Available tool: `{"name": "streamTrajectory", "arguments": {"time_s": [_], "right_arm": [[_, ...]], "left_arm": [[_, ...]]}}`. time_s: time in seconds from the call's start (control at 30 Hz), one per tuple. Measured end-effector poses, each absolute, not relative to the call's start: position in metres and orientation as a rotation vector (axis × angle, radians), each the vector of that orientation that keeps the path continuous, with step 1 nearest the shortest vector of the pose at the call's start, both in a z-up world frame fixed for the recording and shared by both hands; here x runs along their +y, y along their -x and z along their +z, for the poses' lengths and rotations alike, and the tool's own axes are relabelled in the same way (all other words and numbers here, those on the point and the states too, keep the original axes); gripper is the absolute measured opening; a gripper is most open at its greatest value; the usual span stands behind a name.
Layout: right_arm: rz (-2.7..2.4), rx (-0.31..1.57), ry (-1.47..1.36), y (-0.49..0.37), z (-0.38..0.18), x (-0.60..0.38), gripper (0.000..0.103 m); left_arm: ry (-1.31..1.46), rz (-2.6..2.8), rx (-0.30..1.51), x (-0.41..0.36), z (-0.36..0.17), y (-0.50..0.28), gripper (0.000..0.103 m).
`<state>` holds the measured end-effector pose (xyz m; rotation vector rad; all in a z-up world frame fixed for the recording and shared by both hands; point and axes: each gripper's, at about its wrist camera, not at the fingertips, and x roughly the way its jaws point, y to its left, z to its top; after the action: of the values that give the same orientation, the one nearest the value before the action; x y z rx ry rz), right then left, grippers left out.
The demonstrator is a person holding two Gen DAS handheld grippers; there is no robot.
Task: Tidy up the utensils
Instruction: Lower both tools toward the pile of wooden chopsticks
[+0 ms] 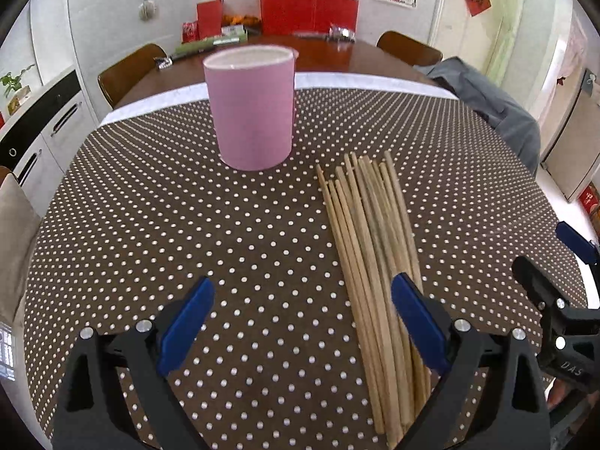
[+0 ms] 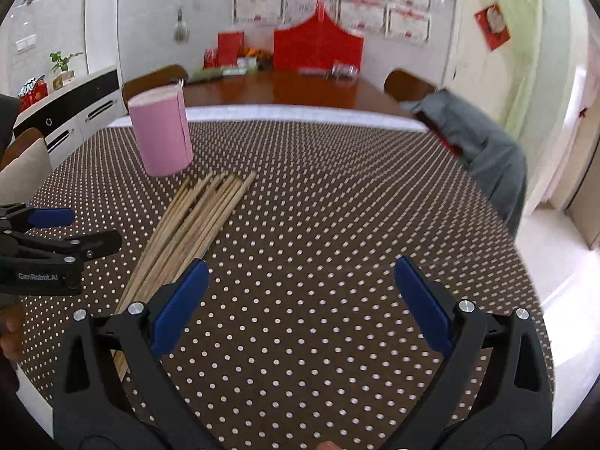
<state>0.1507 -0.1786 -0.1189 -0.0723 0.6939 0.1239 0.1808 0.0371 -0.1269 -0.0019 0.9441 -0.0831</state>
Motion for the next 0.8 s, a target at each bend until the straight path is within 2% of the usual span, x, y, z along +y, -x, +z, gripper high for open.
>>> {"name": "streamTrajectory", "arguments": {"time_s": [0.3,0.8], "right_arm": [[0.137,0.771,0.021,-0.187,-0.131,-0.179,0.097],[0.170,0.840,0.034,-0.219,-0.141,-0.161,0.097]], "left_arm": [[-0.113,-0.027,1.034,0.029,-0.154,-0.209,0.094],[-0.118,-0.012,1.080,0.044,-0.155,-0.255,0.095]]}}
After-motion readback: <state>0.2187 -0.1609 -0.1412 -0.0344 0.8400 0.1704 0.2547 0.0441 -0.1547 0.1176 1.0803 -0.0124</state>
